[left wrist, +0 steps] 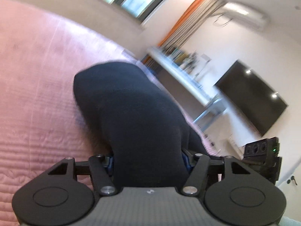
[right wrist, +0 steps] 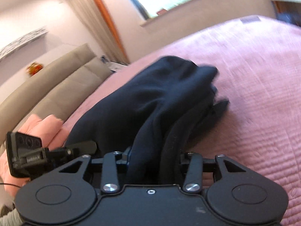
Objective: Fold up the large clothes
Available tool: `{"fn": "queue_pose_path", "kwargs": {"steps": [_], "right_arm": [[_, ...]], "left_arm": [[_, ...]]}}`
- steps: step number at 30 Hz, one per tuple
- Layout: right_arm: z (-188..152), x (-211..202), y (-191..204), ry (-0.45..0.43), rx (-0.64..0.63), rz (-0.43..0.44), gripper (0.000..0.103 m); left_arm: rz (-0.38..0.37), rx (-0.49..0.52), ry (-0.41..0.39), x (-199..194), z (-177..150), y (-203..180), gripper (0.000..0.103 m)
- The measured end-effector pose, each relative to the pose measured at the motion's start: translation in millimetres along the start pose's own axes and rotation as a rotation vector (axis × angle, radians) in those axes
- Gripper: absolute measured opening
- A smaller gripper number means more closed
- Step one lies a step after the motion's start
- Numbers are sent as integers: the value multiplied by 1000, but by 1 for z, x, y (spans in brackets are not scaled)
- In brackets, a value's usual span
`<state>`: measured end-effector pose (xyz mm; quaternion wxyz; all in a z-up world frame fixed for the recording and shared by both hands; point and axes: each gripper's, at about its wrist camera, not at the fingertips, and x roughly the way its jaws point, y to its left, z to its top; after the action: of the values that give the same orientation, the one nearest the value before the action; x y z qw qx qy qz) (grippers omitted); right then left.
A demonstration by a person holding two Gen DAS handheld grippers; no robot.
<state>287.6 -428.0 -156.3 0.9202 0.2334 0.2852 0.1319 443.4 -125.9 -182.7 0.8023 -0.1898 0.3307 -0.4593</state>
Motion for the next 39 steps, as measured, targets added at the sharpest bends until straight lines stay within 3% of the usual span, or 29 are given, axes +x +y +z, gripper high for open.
{"fn": "queue_pose_path", "kwargs": {"steps": [6, 11, 15, 17, 18, 20, 21, 25, 29, 30, 32, 33, 34, 36, 39], "right_arm": [[-9, -57, 83, -38, -79, 70, 50], [-42, -79, 124, 0, -51, 107, 50], [-94, -57, 110, 137, 64, 73, 52], [-127, -39, 95, 276, 129, 6, 55], [-140, -36, 90, 321, 144, -11, 64], [-148, -55, 90, 312, 132, -21, 69], [-143, -68, 92, 299, 103, -36, 70], [-103, -94, 121, 192, -26, -76, 72], [-71, -70, 164, 67, -173, -111, 73], [-70, -54, 175, 61, -212, -107, 68], [-71, -20, 193, 72, -263, -92, 39], [-76, 0, 199, 116, -284, -91, 14], [-82, 16, 202, 155, -312, -103, 7], [-99, 31, 201, 181, -366, -163, 5], [-106, 12, 178, 184, -300, -307, 8]], "left_arm": [[-28, 65, -102, -101, 1, -43, 64], [4, 35, -68, -172, -19, -61, 66], [89, -49, 61, -183, -61, -34, 71], [168, -127, 238, -171, -91, -6, 75], [243, -175, 329, -167, -108, 8, 79], [156, -232, 243, -194, -128, 14, 77], [148, -241, 220, -207, -129, 12, 75], [241, -135, 114, -251, -116, -10, 72], [175, -64, 34, -248, -98, -35, 70], [157, -51, 31, -240, -100, -40, 69], [138, -44, 69, -222, -107, -46, 65], [135, -36, 85, -218, -112, -51, 64], [138, -24, 92, -214, -119, -53, 64], [121, -27, 122, -214, -134, -57, 64], [114, -36, 162, -230, -154, -56, 61]]}}
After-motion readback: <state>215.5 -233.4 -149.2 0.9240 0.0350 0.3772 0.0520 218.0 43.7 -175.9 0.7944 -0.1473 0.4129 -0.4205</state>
